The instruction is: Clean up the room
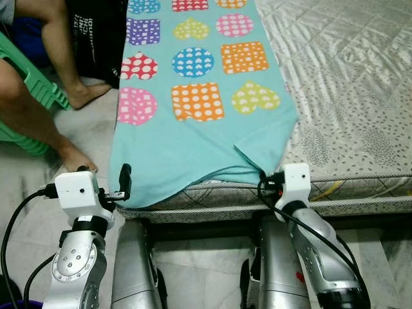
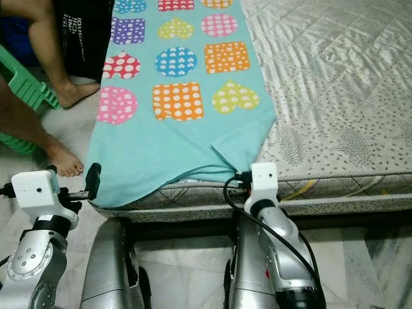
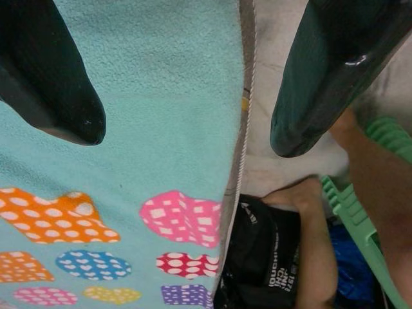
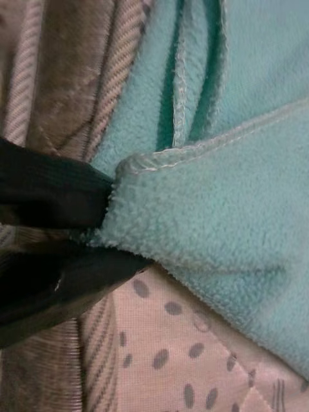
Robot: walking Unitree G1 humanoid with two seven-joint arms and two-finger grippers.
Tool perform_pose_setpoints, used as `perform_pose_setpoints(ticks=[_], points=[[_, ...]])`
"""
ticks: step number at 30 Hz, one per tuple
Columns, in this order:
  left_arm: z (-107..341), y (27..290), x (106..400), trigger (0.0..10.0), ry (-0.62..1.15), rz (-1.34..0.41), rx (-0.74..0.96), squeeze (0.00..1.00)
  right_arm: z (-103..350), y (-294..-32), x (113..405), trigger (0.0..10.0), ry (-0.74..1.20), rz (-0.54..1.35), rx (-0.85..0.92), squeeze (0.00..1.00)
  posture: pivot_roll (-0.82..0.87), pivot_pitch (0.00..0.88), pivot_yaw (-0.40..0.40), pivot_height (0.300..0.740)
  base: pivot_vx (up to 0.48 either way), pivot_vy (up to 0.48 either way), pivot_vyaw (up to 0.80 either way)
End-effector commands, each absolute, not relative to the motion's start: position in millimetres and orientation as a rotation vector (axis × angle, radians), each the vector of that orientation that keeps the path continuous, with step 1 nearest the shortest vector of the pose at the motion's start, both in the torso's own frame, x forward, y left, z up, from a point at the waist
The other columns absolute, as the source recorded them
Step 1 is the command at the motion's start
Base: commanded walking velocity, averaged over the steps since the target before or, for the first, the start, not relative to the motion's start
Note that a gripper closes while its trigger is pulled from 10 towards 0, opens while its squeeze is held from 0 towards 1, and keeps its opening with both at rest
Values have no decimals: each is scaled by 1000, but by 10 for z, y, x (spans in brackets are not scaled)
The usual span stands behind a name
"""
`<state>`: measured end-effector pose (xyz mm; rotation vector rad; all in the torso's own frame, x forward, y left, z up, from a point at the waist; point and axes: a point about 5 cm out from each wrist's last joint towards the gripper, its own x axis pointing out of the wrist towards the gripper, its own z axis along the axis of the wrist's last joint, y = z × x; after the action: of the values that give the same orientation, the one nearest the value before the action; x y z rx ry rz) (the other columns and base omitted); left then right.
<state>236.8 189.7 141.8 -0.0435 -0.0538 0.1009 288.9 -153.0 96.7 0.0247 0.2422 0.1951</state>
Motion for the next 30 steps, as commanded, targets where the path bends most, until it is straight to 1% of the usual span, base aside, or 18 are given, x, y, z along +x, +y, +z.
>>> perform_pose_setpoints(ticks=[1,2,3,4,5,8,9,10,12,13,15,17,18,22,30], points=[[1354,1938,2341,10000,-18,117,-41,0,815,-1570,2768,10000,332,199,35,0,-45,246,47,497,0,0,0],[1354,1938,2341,10000,-18,117,-41,0,815,-1570,2768,10000,332,199,35,0,-45,246,47,497,0,0,0],[1351,1936,2342,10000,-16,115,-42,0,813,-1576,2744,10000,334,207,35,329,-46,245,48,497,0,0,0],[1349,1934,2343,10000,-15,114,-42,0,813,-1580,2728,10000,336,211,35,329,-46,245,48,497,0,0,0],[1346,1931,2345,10000,-13,111,-43,0,821,-1588,2714,10000,335,214,31,1000,-46,245,50,497,0,0,0],[1342,1930,2348,10000,-10,108,-43,0,838,-1604,2698,10000,335,217,10,1000,-46,244,51,497,0,0,0],[1335,1931,2350,10000,-4,104,-43,0,835,-1661,2689,10000,351,208,-52,1000,-47,244,54,497,0,0,0],[1331,1933,2352,10000,-2,103,-43,0,831,-1681,2686,10000,359,204,-75,1000,-48,243,54,497,0,0,0],[1328,1935,2353,10000,-1,102,-43,0,824,-1708,2688,10000,364,194,-95,1000,-48,243,54,497,0,0,0],[1325,1937,2357,10000,2,102,-42,0,837,-1787,2719,10000,362,153,-128,1000,-48,243,56,497,0,0,0],[1324,1938,2358,10000,2,102,-42,0,849,-1816,2732,10000,356,137,-140,1000,-48,243,56,497,0,0,0],[1325,1938,2363,10000,2,101,-42,0,937,-1860,2784,10000,305,110,-155,1000,-50,242,56,497,0,0,0],[1330,1940,2367,10000,-1,102,-41,0,1039,-1883,2832,10000,243,90,-148,1000,-52,241,57,497,0,0,0],[1370,1948,2372,10000,-22,109,-30,0,1272,-1895,2919,10000,104,59,-126,1000,-51,240,57,497,0,0,0],[1379,1952,2374,10000,-27,110,-26,0,1514,-1910,3024,10000,-37,7,-176,1000,-47,235,59,497,0,0,0]])
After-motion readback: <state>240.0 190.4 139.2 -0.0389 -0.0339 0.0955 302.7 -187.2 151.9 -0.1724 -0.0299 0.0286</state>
